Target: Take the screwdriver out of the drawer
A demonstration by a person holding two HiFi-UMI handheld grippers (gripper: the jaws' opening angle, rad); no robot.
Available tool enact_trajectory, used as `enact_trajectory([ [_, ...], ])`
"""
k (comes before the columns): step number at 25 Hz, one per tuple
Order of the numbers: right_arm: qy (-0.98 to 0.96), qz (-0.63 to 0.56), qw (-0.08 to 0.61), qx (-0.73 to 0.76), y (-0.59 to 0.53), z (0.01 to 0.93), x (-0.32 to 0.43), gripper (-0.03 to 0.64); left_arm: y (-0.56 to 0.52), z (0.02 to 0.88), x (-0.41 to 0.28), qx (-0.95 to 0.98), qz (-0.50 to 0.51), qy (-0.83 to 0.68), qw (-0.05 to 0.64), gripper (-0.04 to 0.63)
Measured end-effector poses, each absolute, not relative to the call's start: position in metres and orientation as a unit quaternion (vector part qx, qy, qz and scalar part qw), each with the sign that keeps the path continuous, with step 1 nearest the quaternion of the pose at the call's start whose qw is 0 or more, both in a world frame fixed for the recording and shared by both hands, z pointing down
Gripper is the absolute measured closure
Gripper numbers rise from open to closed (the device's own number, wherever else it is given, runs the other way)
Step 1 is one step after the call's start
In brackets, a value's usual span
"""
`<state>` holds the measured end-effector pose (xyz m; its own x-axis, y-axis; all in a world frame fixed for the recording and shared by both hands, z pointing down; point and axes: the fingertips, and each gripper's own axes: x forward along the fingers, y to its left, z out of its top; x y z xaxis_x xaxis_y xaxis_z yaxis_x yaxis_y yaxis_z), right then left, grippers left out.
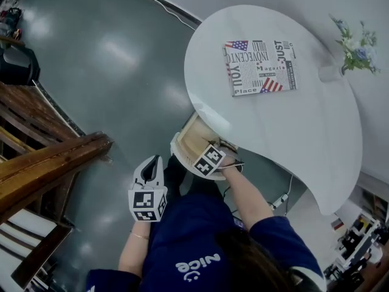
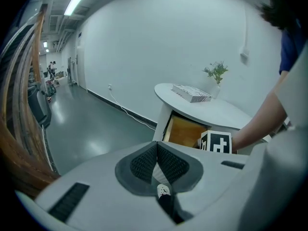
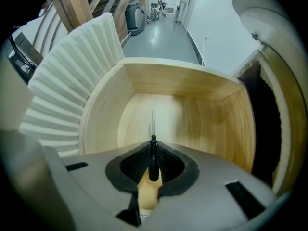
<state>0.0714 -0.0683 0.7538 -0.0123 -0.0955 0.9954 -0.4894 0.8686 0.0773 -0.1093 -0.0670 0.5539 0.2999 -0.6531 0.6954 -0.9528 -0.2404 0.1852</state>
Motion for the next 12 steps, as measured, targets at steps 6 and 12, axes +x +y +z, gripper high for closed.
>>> enact_trajectory([
  [6,-0.7,0.172,0.66,0.213,-0.066,0.731,0.069,0.568,-0.082,0.554,-0.099,0.766,0.258,-0.51,0.295,0.591],
  [12,-0.714,0.186,0.632,0.24,-0.065,0.701,0.061,0.568,-0.104,0.542,-0.084,0.791,0.243,-0.488,0.279,0.591],
])
